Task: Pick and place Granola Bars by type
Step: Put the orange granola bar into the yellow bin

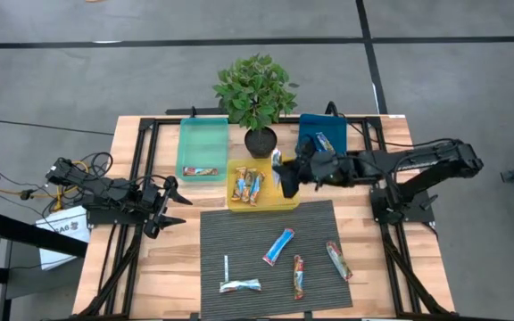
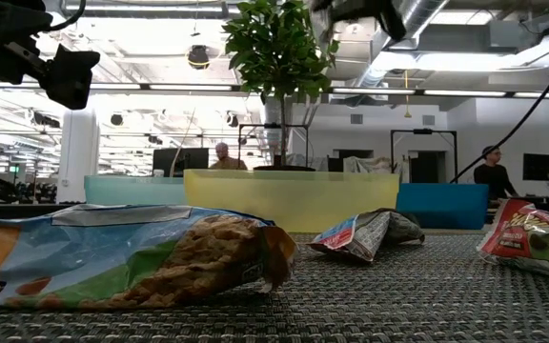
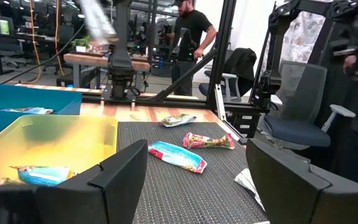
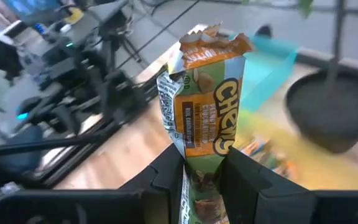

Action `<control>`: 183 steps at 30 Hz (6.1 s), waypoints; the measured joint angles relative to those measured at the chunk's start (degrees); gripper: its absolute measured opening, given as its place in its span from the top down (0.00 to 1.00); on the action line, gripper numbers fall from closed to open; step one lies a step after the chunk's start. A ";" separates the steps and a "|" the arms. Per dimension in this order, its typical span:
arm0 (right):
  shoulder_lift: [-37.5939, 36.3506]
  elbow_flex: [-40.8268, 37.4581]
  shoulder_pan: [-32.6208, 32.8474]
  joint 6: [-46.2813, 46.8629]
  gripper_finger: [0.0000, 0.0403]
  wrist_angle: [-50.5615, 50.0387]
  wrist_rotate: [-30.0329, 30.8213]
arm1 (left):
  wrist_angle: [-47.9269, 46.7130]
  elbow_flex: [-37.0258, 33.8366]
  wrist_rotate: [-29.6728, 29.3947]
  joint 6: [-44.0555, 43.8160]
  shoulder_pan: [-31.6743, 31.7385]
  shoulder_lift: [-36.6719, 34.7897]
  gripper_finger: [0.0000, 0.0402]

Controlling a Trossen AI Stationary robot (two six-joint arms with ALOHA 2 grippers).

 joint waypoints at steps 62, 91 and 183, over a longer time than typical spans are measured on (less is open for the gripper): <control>15.21 0.00 -11.37 13.49 0.80 -10.89 -10.95 | 0.00 -0.01 0.00 0.19 -0.01 0.00 0.34; 26.42 0.07 -11.80 29.67 0.79 -5.95 -25.51 | -0.03 0.03 0.00 -0.01 0.01 3.12 0.34; 22.69 7.13 22.55 -30.43 0.50 9.16 -16.45 | -0.02 0.05 0.00 -0.03 -0.01 3.13 0.34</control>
